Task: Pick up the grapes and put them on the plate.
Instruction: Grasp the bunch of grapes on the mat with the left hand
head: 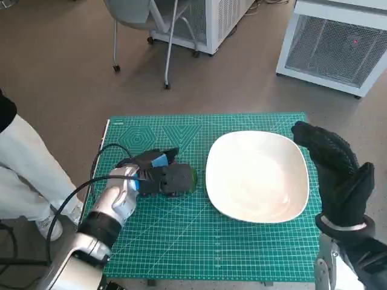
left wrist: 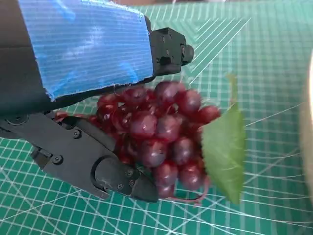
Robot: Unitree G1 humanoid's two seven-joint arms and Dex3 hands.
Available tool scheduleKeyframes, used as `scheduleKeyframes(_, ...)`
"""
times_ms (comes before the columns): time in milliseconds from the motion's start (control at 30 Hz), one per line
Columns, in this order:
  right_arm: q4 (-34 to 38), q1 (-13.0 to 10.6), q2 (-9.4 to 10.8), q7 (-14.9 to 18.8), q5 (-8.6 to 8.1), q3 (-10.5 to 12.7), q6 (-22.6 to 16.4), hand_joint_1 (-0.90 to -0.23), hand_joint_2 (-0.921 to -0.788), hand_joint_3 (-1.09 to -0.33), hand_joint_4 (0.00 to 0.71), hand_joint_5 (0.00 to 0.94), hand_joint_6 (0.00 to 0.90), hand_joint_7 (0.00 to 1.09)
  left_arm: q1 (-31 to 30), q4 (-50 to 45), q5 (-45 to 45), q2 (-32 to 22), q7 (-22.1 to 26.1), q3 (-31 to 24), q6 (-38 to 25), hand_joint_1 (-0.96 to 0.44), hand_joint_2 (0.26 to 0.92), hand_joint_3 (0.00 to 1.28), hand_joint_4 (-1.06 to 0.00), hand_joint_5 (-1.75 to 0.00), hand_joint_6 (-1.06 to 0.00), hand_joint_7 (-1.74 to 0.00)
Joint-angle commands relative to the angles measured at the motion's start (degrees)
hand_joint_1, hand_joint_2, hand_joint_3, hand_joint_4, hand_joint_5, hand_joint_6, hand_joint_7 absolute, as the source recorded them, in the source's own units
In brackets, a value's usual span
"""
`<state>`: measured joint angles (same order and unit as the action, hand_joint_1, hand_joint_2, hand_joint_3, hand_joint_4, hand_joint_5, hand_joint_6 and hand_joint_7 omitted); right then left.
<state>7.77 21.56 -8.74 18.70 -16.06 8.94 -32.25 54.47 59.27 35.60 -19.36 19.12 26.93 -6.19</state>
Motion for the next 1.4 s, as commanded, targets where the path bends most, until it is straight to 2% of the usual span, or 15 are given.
scheduleKeyframes(33, 0.36, -1.05, -0.05, -0.36, 0.32, 0.26, 0.50, -0.538, -0.921, -0.660, 0.401, 0.004, 0.060, 0.59, 1.99, 3.92, 0.78, 1.14, -0.83, 1.11, 0.59, -0.28, 0.732, 0.01, 0.00, 0.00, -0.12, -0.01)
scheduleKeyframes(433, 0.13, -1.07, -0.04, -0.61, 0.56, 0.31, 0.57, -0.538, -0.921, -0.660, 0.407, 0.006, 0.059, 0.59, 3.70, 10.82, 1.59, 3.17, -1.42, 3.22, -0.37, -0.27, 0.735, 0.01, 0.00, 0.00, -0.12, 0.00)
scheduleKeyframes(800, 0.12, -0.94, -0.07, -0.54, 0.50, 0.32, 0.68, -0.538, -0.921, -0.661, 0.409, 0.006, 0.054, 0.59, 4.56, 12.71, 1.84, 4.17, -0.79, 4.50, -1.81, -0.28, 0.737, 0.00, 0.00, 0.00, -0.12, 0.00)
scheduleKeyframes(1133, 0.32, -0.91, -0.10, -0.41, 0.56, 0.27, 0.51, -0.540, -0.921, -0.659, 0.412, 0.007, 0.054, 0.59, 4.49, 13.37, 2.09, 4.43, -2.24, 4.72, -1.22, -0.28, 0.739, 0.00, 0.00, 0.00, -0.12, -0.01)
scheduleKeyframes(1233, 0.29, -0.90, -0.16, -0.38, 0.56, 0.29, 0.52, -0.540, -0.921, -0.659, 0.412, 0.007, 0.055, 0.59, 4.44, 13.47, 2.14, 4.41, -2.76, 4.77, -1.06, -0.25, 0.741, 0.00, 0.00, 0.00, -0.13, -0.01)
scheduleKeyframes(1400, 0.19, -0.87, -0.27, -0.39, 0.56, 0.34, 0.63, -0.539, -0.921, -0.659, 0.412, 0.006, 0.055, 0.59, 4.38, 13.60, 2.14, 4.33, -3.60, 4.80, -0.69, -0.11, 0.774, 0.02, -0.02, -0.01, -0.17, -0.02)
